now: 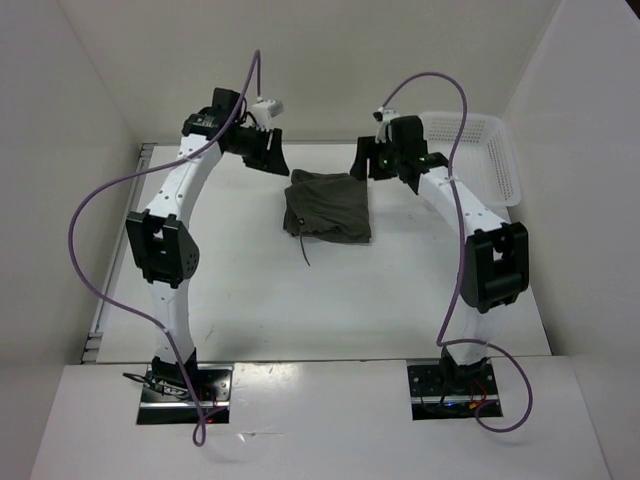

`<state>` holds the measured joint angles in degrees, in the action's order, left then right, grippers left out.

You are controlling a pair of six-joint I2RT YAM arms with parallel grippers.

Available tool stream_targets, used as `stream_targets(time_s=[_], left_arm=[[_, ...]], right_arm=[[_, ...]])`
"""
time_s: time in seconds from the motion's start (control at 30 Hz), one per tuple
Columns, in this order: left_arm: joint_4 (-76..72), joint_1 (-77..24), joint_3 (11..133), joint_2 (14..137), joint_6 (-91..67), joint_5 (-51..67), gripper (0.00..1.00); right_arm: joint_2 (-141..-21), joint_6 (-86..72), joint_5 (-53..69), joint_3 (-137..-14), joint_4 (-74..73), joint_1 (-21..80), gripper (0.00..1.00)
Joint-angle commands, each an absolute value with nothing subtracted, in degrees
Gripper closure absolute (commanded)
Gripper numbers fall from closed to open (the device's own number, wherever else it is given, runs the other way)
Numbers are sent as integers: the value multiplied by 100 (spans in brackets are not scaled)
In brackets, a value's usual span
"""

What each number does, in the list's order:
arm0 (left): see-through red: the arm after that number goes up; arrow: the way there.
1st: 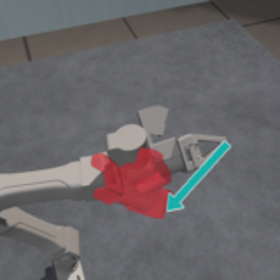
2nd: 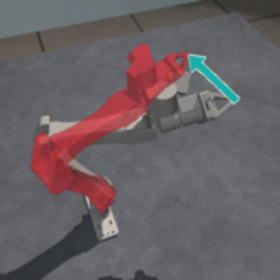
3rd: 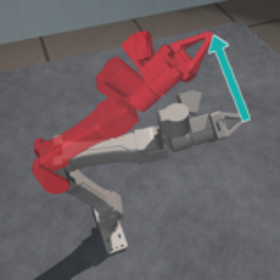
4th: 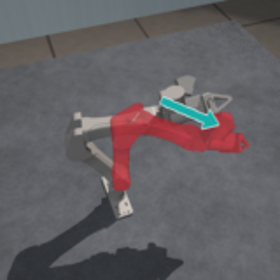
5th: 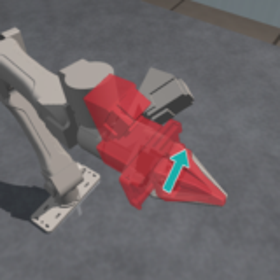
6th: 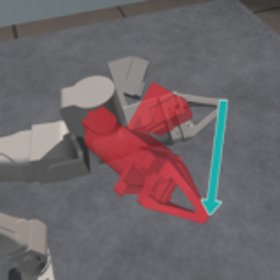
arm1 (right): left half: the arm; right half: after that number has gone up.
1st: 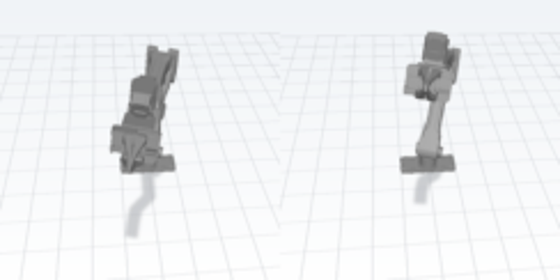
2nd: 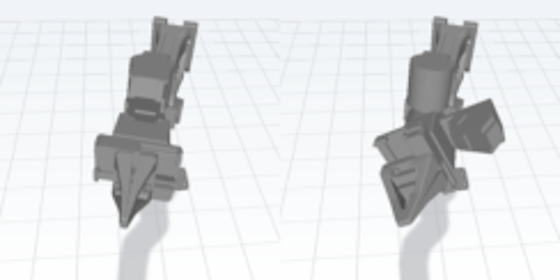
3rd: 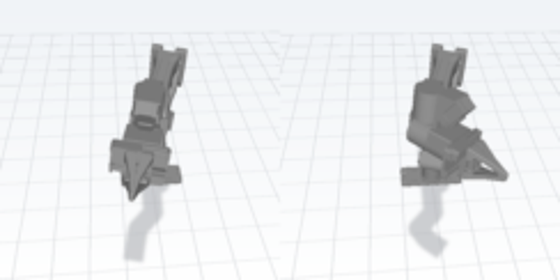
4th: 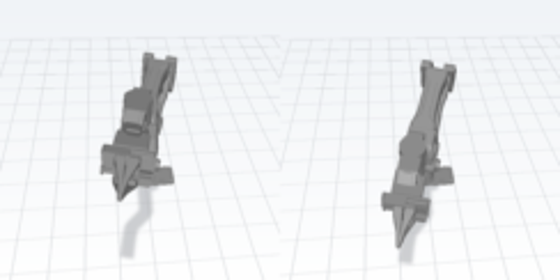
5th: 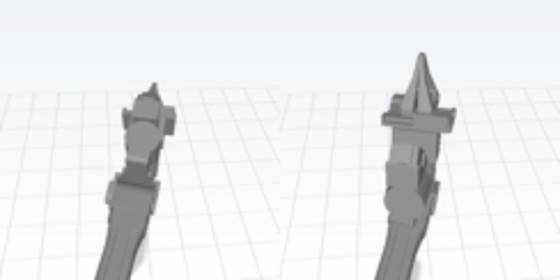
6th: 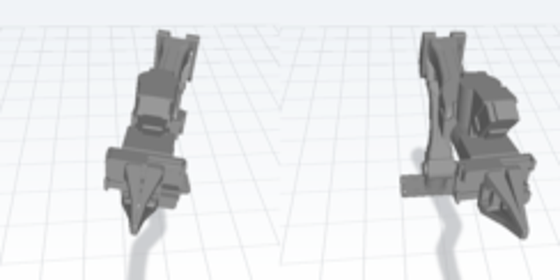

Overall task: Fold and stack the shorts
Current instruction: Fold the shorts

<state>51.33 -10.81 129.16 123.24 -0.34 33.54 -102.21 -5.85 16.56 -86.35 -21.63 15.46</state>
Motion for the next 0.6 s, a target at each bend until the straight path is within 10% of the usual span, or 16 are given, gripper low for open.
stream_targets(time_s=[0.0,0.57], left_arm=[[5730,-1291,12070,12147,0,3674,45],[4404,-1643,10230,11926,0,4165,13]], right_arm=[[-10818,-1502,582,-9271,-1837,1644,32],[-12717,-1880,-106,-10416,-1627,1477,24]])
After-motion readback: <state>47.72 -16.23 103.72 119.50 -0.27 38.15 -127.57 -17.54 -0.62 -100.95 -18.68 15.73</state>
